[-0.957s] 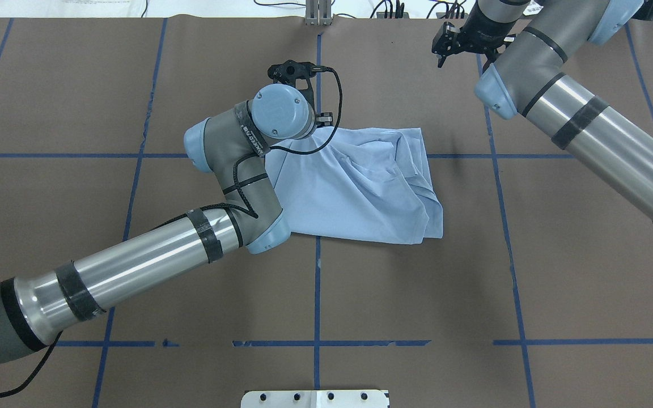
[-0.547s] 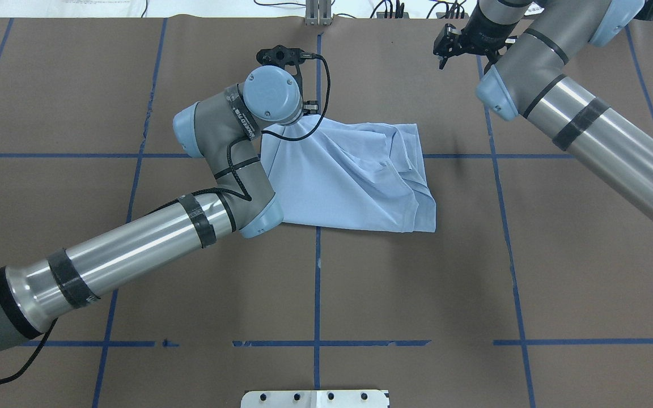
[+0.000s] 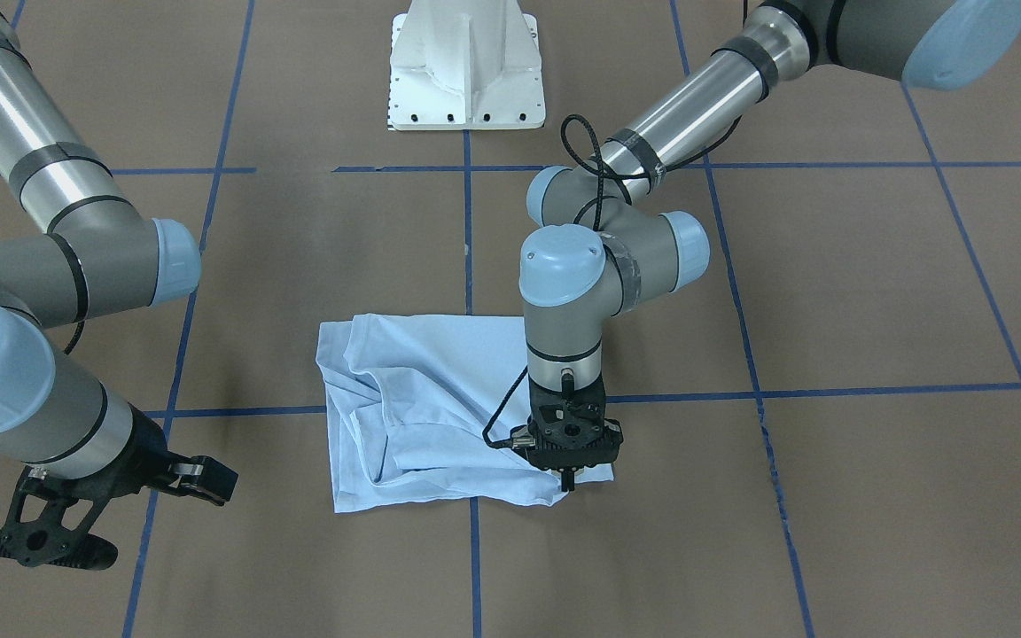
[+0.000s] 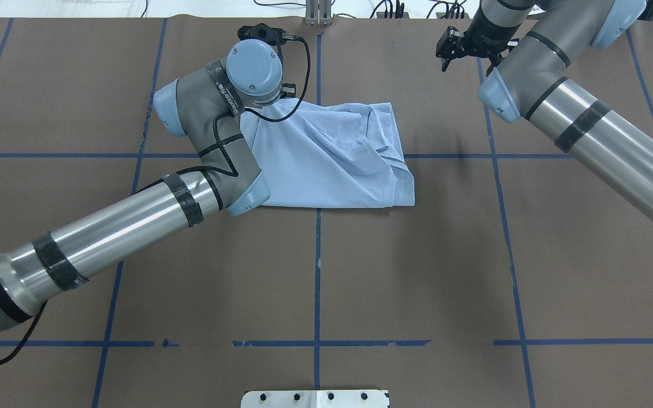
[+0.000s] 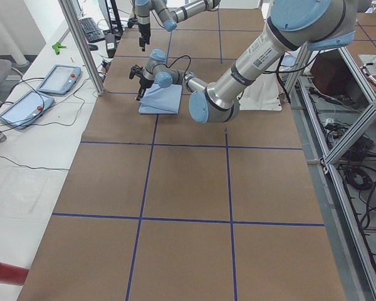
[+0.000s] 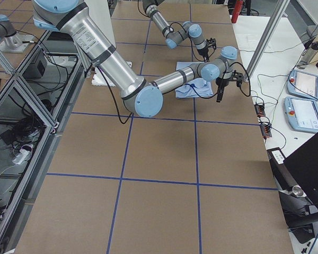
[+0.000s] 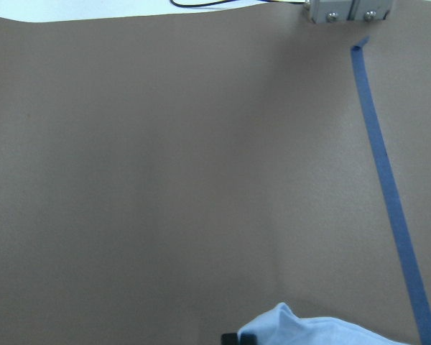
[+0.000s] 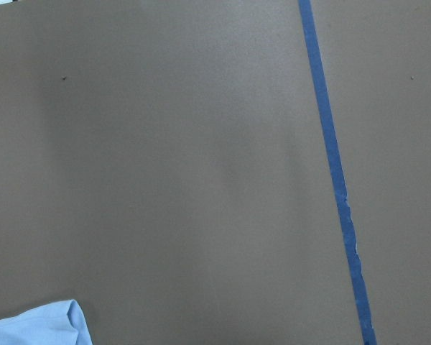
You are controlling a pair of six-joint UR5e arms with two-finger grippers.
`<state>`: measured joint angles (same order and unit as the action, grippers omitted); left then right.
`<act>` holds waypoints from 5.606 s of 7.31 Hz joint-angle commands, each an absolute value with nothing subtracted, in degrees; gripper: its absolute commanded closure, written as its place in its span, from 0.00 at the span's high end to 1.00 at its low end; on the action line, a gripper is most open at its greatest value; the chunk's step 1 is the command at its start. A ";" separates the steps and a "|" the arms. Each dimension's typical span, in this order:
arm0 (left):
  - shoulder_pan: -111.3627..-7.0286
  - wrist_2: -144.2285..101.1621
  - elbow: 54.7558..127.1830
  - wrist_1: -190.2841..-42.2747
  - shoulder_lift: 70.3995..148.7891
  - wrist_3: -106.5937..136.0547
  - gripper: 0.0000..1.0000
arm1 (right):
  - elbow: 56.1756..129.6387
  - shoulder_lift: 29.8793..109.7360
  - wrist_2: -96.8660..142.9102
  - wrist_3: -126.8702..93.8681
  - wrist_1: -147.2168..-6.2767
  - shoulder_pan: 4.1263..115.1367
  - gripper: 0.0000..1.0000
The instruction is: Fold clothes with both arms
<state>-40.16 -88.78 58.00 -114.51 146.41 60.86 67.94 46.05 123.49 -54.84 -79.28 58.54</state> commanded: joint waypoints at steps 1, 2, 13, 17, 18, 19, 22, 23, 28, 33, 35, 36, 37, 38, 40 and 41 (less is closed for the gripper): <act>-42.35 -89.03 60.20 -112.60 146.25 60.38 0.00 | 67.94 46.14 123.49 -54.93 -79.28 58.54 1.00; -44.19 -88.86 60.12 -111.72 144.34 56.90 0.00 | 67.94 46.14 123.49 -54.93 -79.28 58.54 1.00; -51.68 -102.74 65.53 -120.67 135.03 51.77 1.00 | 67.59 41.33 110.51 -52.65 -78.31 48.71 1.00; -51.94 -103.54 67.85 -120.85 132.45 51.68 1.00 | 60.14 34.72 105.04 -47.65 -74.39 44.84 0.90; -52.03 -103.54 67.85 -120.85 132.36 51.68 1.00 | 57.77 34.54 103.81 -47.64 -70.01 43.87 0.79; -52.29 -103.54 67.85 -121.02 132.02 51.68 1.00 | 56.35 32.97 102.49 -47.72 -69.18 42.81 0.73; -52.38 -103.53 67.76 -121.11 131.75 51.77 1.00 | 53.46 30.51 99.14 -47.72 -68.73 40.78 0.53; -52.30 -103.45 67.76 -121.11 131.66 51.77 1.00 | 51.00 28.93 99.14 -47.72 -68.03 40.69 0.52; -52.29 -103.45 67.76 -121.11 131.75 51.85 1.00 | 47.02 28.65 99.31 -47.81 -62.31 40.34 0.07; -52.12 -103.45 67.76 -121.03 132.01 52.65 1.00 | 46.76 29.00 94.96 -47.11 -62.40 40.43 0.00; -52.12 -103.45 67.76 -121.03 132.10 52.73 1.00 | 46.15 29.09 87.84 -45.28 -62.40 40.69 0.00; -52.12 -103.45 67.76 -121.03 132.10 52.73 1.00 | 46.06 29.09 83.71 -44.48 -62.40 40.78 0.00; -52.03 -103.45 67.76 -121.03 132.10 52.73 1.00 | 45.27 29.09 79.93 -43.43 -62.49 40.78 0.00; -52.03 -103.45 67.76 -121.03 132.19 52.73 1.00 | 44.74 29.09 77.02 -43.24 -62.49 40.78 0.00; -52.03 -103.45 67.76 -121.11 132.10 52.73 1.00 | 44.65 28.92 75.85 -43.33 -62.40 40.78 0.99; -52.03 -103.45 67.76 -121.11 132.19 52.73 1.00 | 44.65 28.83 75.94 -43.33 -62.40 40.78 1.00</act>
<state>-52.03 -103.45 67.76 -121.08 132.12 52.73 44.69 28.93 76.23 -43.33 -62.43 40.78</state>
